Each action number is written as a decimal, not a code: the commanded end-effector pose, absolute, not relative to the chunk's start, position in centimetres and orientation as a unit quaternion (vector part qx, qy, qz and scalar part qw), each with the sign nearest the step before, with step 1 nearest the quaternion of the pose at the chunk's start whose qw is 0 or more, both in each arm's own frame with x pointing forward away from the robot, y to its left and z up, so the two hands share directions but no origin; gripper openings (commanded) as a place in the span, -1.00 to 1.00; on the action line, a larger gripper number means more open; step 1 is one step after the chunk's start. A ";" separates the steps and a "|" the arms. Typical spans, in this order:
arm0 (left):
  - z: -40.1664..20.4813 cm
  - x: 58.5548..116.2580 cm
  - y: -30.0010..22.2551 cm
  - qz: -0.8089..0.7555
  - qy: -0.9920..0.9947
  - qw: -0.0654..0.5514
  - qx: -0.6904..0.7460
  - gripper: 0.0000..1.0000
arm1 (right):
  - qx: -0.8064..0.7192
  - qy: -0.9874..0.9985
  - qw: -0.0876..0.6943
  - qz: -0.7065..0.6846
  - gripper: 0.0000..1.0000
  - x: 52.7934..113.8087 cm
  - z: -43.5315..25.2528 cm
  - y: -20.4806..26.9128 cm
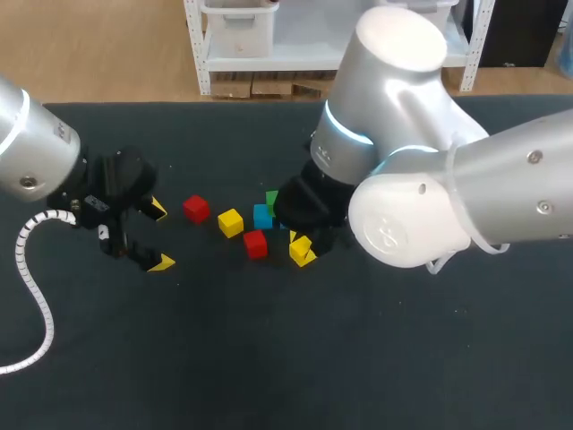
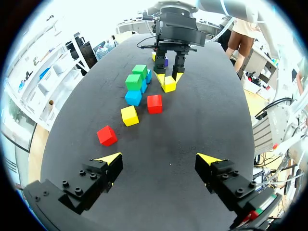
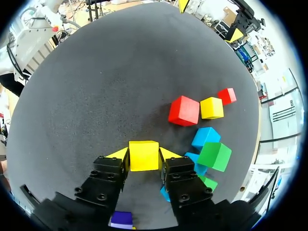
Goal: Place the blue cubes, place green cubes on the blue cubes, place the yellow cubes on the green cubes, then place the red cubes on the yellow cubes, and place purple cube on the red cubes.
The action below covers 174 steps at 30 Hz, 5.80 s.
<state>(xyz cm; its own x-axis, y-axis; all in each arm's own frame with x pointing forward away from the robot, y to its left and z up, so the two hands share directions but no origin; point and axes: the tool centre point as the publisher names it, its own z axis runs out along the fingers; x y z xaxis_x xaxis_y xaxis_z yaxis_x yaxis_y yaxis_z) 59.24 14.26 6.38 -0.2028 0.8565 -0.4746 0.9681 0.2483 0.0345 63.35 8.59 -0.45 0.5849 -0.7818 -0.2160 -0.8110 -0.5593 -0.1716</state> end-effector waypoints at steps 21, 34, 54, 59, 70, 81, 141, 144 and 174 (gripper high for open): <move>6.3 59.2 14.4 -0.139 0.762 0.206 0.598 1.00 | -0.828 0.547 0.082 0.097 -1.00 63.2 4.9 4.6; 6.3 59.2 14.4 -0.139 0.762 0.206 0.598 1.00 | -0.761 0.634 0.132 0.026 -1.00 65.2 9.7 4.3; 6.3 59.2 14.4 -0.139 0.762 0.206 0.598 1.00 | -0.731 0.666 0.142 0.042 -1.00 69.2 7.6 9.9; 6.3 59.2 14.4 -0.139 0.762 0.206 0.598 1.00 | -0.729 0.670 0.136 0.035 -1.00 69.7 7.0 10.0; 6.3 59.2 14.4 -0.139 0.762 0.206 0.598 1.00 | -0.725 0.675 0.133 0.029 -1.00 70.1 6.5 10.4; 6.3 59.2 14.4 -0.139 0.762 0.206 0.598 1.00 | -0.720 0.680 0.133 0.025 -1.00 70.3 6.2 10.4; 6.3 59.2 14.4 -0.139 0.762 0.206 0.598 1.00 | -0.713 0.690 0.123 0.023 -0.33 71.0 5.2 10.2; 6.3 59.2 14.4 -0.139 0.762 0.206 0.598 1.00 | -0.713 0.690 0.122 0.023 -0.26 71.0 5.1 10.2; 6.3 59.2 14.4 -0.139 0.762 0.206 0.598 1.00 | -0.752 0.631 0.164 0.096 1.00 72.0 10.9 3.3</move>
<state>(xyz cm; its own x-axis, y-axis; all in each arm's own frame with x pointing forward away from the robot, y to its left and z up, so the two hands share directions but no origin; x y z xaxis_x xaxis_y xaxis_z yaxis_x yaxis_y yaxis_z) 59.23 14.26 6.38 -0.2028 0.8565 -0.4746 0.9681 0.2483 0.0345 72.32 6.12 9.34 0.1438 -0.9520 -0.2704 -0.9842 -0.1091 -0.1393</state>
